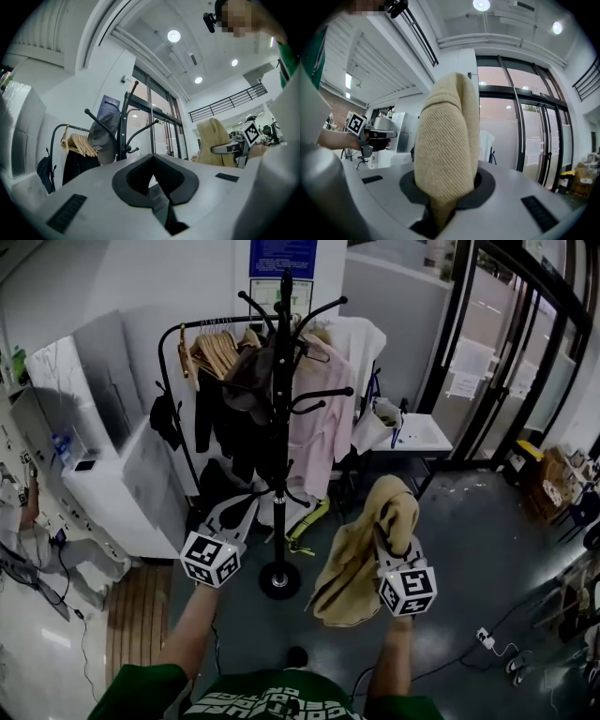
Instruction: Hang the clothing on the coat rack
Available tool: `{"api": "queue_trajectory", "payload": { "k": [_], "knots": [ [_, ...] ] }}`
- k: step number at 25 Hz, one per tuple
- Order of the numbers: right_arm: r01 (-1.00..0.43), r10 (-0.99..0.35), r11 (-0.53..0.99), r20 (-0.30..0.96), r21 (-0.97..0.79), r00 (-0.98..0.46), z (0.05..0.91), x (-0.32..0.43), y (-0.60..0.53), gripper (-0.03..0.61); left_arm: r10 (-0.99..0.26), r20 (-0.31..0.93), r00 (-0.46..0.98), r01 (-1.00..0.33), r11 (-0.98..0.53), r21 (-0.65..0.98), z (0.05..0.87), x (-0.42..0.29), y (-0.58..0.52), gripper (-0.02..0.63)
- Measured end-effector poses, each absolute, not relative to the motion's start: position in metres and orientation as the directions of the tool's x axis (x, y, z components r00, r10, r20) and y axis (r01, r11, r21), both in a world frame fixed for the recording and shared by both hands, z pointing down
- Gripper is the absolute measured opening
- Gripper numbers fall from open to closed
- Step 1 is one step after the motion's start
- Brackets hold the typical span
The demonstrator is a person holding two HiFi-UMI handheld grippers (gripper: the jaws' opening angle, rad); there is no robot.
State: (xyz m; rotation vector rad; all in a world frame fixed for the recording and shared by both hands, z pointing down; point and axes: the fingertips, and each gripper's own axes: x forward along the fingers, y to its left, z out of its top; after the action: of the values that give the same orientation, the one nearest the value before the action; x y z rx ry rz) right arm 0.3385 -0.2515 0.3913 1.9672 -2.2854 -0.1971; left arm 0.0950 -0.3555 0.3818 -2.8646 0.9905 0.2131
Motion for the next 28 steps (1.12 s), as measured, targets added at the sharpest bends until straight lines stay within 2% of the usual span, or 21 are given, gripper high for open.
{"api": "queue_trajectory", "payload": {
  "k": [15, 28],
  "knots": [
    [-0.938, -0.964, 0.236, -0.058, 0.256, -0.259, 0.329, 0.337, -0.313, 0.071, -0.642, -0.191, 0.742, -0.661, -0.749, -0.051, 0.364, 0.106, -0.384, 0.005],
    [-0.88, -0.913, 0.389, -0.018, 0.274, -0.409, 0.335, 0.287, -0.358, 0.071, -0.717, -0.19, 0.671, -0.731, -0.682, -0.01, 0.372, 0.084, -0.399, 0.005]
  ]
}}
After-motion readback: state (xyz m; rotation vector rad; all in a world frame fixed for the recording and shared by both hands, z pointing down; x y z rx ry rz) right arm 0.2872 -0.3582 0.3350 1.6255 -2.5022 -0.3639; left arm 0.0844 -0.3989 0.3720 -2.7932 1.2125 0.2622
